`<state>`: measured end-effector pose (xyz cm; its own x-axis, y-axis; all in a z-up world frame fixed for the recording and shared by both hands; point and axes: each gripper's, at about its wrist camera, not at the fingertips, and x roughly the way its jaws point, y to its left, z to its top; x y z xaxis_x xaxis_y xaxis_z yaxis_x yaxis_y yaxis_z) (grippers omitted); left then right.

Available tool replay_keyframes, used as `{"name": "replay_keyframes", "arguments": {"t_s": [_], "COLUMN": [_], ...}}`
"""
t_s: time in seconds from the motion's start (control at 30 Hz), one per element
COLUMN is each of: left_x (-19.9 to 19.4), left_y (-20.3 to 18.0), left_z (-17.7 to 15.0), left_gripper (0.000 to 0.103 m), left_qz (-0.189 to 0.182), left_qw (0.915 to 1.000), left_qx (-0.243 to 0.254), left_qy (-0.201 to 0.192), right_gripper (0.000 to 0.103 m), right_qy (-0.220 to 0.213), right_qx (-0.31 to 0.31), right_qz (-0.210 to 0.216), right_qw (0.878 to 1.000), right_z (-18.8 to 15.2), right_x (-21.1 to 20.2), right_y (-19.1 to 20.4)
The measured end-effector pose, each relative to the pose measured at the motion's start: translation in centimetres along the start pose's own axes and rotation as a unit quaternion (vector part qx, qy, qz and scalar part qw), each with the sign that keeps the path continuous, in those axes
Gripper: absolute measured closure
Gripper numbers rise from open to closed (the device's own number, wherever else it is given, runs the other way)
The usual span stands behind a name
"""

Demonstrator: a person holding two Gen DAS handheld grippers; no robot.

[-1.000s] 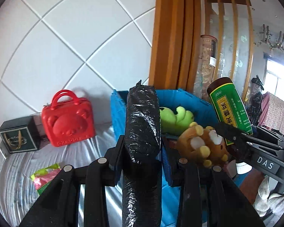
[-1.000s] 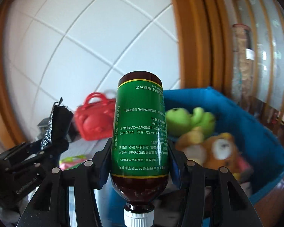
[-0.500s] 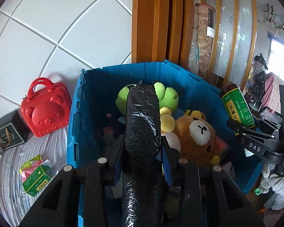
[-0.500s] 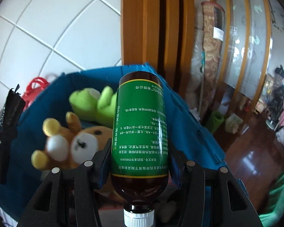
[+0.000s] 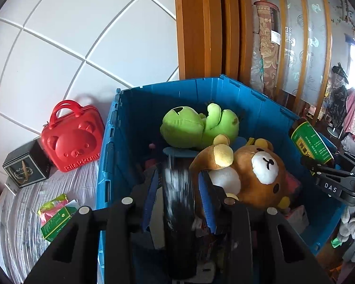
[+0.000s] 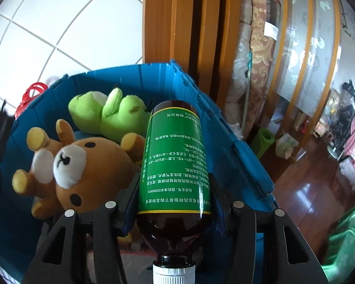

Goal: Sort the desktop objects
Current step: 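Carry both held items over the blue bin and open both tools to drop them, then move both open tools back over the bed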

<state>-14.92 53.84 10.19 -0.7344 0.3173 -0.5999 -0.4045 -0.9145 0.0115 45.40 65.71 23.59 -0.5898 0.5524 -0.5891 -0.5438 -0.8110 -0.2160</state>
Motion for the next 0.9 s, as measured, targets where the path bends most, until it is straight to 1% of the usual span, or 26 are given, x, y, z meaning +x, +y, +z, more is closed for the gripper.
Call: {"name": "replay_keyframes", "arguments": {"t_s": [0.1, 0.17, 0.23, 0.27, 0.3, 0.33, 0.37, 0.4, 0.43, 0.47, 0.53, 0.6, 0.67, 0.7, 0.9], "left_x": [0.1, 0.0, -0.3, -0.5, -0.6, -0.7, -0.9, -1.1, -1.2, -1.4, -1.9, -2.6, -3.3, -3.8, -6.1], "left_y": [0.1, 0.1, 0.0, 0.0, 0.0, 0.0, 0.0, 0.1, 0.2, 0.2, 0.2, 0.3, 0.3, 0.4, 1.7], "left_z": [0.0, 0.0, -0.1, -0.2, -0.2, -0.3, -0.4, -0.5, -0.8, -0.9, -1.3, -1.6, -1.9, -2.1, -3.0], "left_gripper": [0.067, 0.056, 0.049, 0.047, 0.046, 0.046, 0.046, 0.046, 0.046, 0.045, 0.045, 0.043, 0.037, 0.036, 0.035], "left_qz": [0.004, 0.007, 0.01, 0.009, 0.007, 0.005, 0.003, -0.001, -0.005, -0.008, -0.009, -0.011, -0.011, -0.01, -0.009], "left_qw": [1.0, 1.0, 0.9999, 0.9999, 0.9999, 0.9999, 0.9999, 0.9999, 0.9998, 0.9998, 0.9998, 0.9996, 0.9994, 0.9992, 0.998], "left_qx": [0.001, 0.002, 0.004, 0.003, 0.003, 0.002, -0.001, -0.005, -0.007, -0.008, -0.007, -0.007, -0.007, -0.006, -0.01], "left_qy": [0.001, -0.002, -0.009, -0.011, -0.012, -0.013, -0.015, -0.016, -0.016, -0.016, -0.019, -0.024, -0.033, -0.038, -0.063], "right_gripper": [0.052, 0.052, 0.05, 0.047, 0.039, 0.03, 0.025, 0.016, 0.012, 0.011, 0.005, 0.001, 0.0, 0.0, 0.0], "right_qy": [0.003, 0.004, 0.001, -0.001, -0.001, -0.005, -0.008, -0.012, -0.017, -0.021, -0.025, -0.029, -0.031, -0.031, -0.04], "right_qx": [0.0, 0.0, 0.001, 0.0, 0.001, 0.001, 0.002, 0.002, 0.002, 0.002, 0.008, 0.012, 0.014, 0.017, 0.024], "right_qz": [-0.004, -0.007, -0.007, -0.009, -0.009, -0.005, -0.004, -0.007, -0.013, -0.015, -0.006, -0.003, -0.005, -0.004, 0.002], "right_qw": [1.0, 1.0, 1.0, 1.0, 1.0, 1.0, 1.0, 1.0, 1.0, 1.0, 1.0, 1.0, 0.999, 0.999, 0.999], "right_z": [0.0, 0.0, 0.1, 0.1, 0.1, 0.1, 0.1, 0.2, 0.1, 0.2, 0.1, -0.1, -0.2, -0.3, -0.8], "right_x": [0.0, 0.0, -0.2, -0.2, -0.3, -0.5, -0.7, -0.9, -1.2, -1.4, -1.9, -2.5, -2.9, -3.1, -5.1], "right_y": [-0.2, -0.2, -0.2, -0.2, -0.2, -0.2, -0.2, -0.2, -0.2, -0.3, -0.5, -0.6, -0.6, -0.6, 0.5]}}
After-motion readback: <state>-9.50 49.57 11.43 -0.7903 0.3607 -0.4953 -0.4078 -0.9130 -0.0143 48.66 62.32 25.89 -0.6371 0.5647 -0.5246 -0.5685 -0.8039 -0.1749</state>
